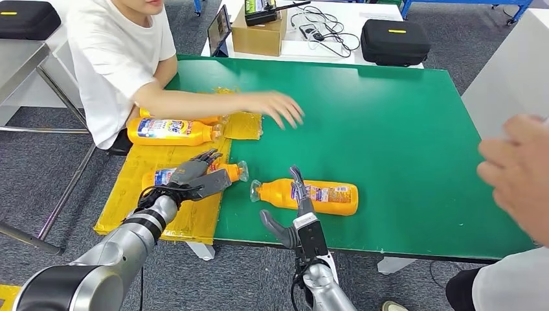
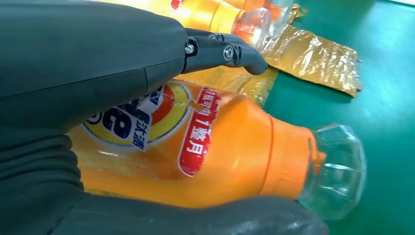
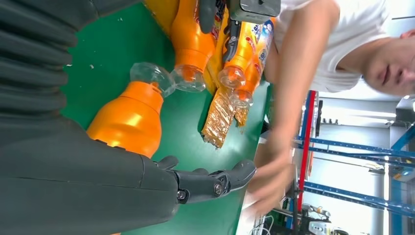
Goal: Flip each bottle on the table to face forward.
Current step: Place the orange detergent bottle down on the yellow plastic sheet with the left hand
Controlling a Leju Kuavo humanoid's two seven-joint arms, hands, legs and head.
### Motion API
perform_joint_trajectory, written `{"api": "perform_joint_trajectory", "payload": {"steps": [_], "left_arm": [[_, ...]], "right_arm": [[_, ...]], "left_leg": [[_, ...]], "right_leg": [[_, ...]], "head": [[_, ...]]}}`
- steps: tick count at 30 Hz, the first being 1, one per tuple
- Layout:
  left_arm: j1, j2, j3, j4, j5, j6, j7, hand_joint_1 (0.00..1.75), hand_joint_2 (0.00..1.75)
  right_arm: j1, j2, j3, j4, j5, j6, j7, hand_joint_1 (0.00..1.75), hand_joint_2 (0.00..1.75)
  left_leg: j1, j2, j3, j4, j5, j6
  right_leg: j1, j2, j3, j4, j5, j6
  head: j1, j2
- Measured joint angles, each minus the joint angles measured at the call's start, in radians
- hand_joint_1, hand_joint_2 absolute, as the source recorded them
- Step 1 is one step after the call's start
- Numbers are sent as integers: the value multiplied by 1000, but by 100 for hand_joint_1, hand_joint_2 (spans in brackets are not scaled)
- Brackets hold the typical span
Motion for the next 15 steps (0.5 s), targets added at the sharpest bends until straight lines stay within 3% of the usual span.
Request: {"api": "perform_joint_trajectory", "payload": {"steps": [2,9,15], "left_arm": [[4,0,0,-6,42,4,-31,0,0],[78,0,-39,-129,337,30,-263,0,0],[143,-6,-140,-343,558,158,-230,0,0]], "right_arm": [[0,0,0,2,-1,3,-4,0,0],[0,-1,2,14,49,-18,-30,0,0],[0,-13,19,14,154,-79,-31,0,0]], "left_leg": [[0,0,0,0,0,0],[0,2,-3,0,0,-1],[0,1,-6,0,0,-1]], "right_leg": [[0,0,0,0,0,0],[0,0,-4,0,0,0],[0,0,-7,0,0,0]], "head": [[0,0],[0,0],[0,0]]}}
